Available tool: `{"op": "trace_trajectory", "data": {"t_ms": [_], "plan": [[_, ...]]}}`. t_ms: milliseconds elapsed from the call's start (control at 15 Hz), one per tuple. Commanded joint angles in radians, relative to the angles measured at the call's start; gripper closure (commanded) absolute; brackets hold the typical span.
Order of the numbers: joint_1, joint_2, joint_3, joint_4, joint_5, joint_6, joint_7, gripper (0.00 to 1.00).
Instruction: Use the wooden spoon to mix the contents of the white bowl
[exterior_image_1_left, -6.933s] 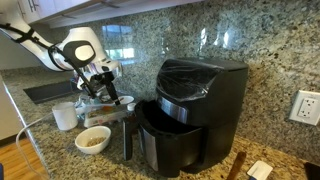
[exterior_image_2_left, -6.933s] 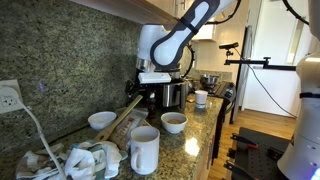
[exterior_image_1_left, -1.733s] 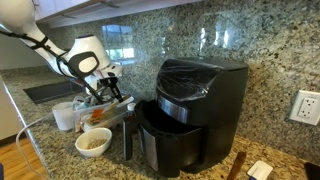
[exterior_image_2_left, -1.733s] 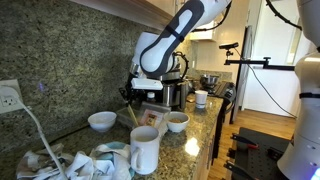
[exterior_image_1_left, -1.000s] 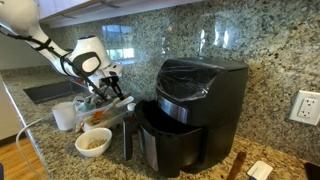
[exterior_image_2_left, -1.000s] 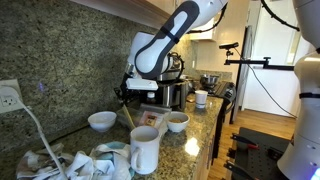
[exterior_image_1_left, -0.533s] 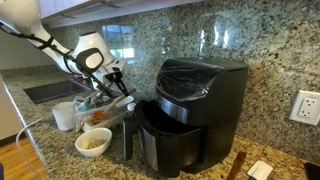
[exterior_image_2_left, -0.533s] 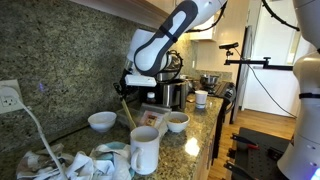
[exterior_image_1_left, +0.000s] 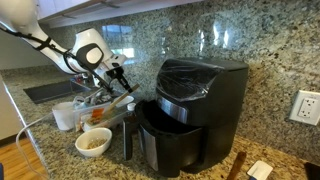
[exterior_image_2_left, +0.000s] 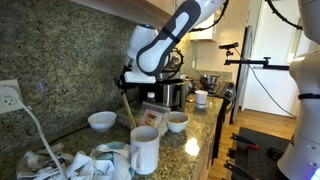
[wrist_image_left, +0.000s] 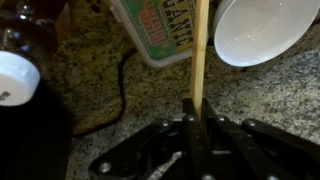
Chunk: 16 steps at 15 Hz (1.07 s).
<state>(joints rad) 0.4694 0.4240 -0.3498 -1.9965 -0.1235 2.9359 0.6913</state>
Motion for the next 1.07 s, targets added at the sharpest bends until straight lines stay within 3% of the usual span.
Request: {"op": "trace_trajectory", "data": {"t_ms": [0,533,1000], "plan": [[0.051,-0.053,-0.049,-0.048,-0.029,0.014,0.034,0.94],[0.130,-0.161,-0.105,-0.136,-0.045,-0.018,0.008,0.95],[0.195,-0.261,-0.164,-0.216,-0.124,-0.052,0.027,0.94]]}}
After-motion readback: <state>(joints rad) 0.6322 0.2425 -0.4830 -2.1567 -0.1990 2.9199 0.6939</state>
